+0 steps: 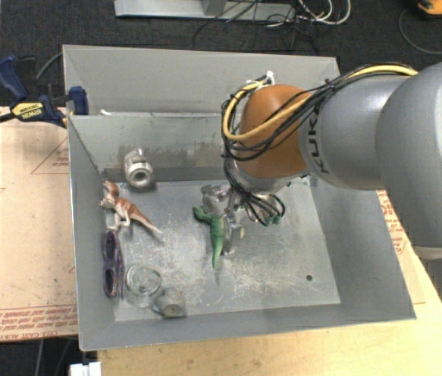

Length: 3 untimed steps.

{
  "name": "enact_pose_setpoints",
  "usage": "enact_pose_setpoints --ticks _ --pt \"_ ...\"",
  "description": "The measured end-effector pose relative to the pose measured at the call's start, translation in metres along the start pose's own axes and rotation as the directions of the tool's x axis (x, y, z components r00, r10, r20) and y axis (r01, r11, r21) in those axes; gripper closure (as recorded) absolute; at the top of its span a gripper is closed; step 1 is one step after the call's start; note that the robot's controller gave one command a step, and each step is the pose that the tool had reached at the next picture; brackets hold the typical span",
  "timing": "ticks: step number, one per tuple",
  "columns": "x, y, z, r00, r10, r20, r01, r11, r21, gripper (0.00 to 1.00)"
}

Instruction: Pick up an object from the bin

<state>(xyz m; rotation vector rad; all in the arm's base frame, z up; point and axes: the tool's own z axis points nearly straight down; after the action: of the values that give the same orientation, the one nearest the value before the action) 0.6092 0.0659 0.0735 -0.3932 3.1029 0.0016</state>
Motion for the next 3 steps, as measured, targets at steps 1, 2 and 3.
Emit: enact_pose_setpoints --ticks 1,2,3 --pt "0.0014 0.0006 0.0019 1.0 0.0 -0.004 0.0 1.0 -0.001 0.0" --pt "0.0019 0.0007 0.0027 1.0 0.0 -0.006 0.0 1.0 -0.001 1.0" --pt "0.002 0.0008 0.0027 1.0 0.0 -0.006 0.0 1.0 -0.001 1.0"
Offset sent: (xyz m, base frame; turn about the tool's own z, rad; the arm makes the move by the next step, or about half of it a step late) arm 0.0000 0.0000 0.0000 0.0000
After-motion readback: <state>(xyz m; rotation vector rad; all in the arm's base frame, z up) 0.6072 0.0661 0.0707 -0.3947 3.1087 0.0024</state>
